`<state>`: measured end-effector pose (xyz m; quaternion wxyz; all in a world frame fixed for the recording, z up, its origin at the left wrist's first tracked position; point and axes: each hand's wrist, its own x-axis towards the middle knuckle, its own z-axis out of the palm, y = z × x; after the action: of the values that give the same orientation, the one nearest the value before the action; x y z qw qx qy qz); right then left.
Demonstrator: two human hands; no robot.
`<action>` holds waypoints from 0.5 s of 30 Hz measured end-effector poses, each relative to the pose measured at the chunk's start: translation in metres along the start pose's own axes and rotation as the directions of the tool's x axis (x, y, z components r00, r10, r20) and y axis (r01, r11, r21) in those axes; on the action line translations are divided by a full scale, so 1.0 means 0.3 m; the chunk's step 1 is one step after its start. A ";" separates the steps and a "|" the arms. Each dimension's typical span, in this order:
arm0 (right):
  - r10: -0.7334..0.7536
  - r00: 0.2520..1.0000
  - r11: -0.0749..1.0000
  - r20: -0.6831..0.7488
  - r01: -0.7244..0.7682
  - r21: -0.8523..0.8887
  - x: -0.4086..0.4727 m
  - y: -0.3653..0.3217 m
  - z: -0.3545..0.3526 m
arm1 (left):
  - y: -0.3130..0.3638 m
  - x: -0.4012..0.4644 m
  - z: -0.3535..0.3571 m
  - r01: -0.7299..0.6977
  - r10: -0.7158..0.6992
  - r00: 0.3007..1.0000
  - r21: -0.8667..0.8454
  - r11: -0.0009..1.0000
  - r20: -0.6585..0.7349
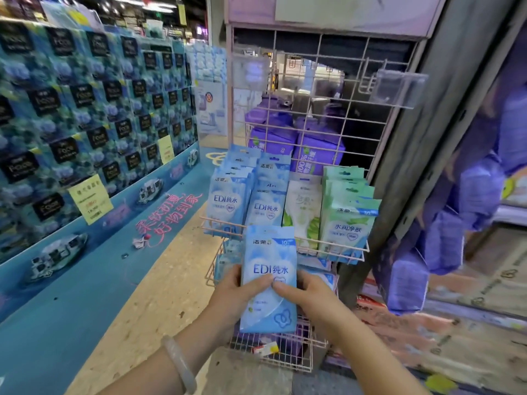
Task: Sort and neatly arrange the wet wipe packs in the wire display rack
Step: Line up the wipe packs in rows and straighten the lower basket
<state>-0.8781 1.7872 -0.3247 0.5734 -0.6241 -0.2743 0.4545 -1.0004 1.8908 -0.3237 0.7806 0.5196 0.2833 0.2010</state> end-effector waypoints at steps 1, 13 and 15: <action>-0.026 1.000 1.000 -0.008 0.026 0.003 0.004 -0.031 -0.007 | 0.029 0.011 0.014 -0.021 0.021 1.000 0.005 1.000 0.010; -0.295 0.910 0.945 -0.290 0.233 -0.231 0.204 -0.348 -0.009 | 0.343 0.253 0.003 -0.181 0.183 0.983 -0.053 0.982 0.028; -0.225 0.901 0.946 -0.370 0.112 -0.304 0.271 -0.374 -0.028 | 0.366 0.290 -0.048 -0.174 0.174 0.985 -0.104 0.979 -0.014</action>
<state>-0.8151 1.8751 -0.2377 0.5623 -0.7508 -0.2653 0.2232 -0.9460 1.9954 -0.2469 0.7855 0.5002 0.2278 0.2844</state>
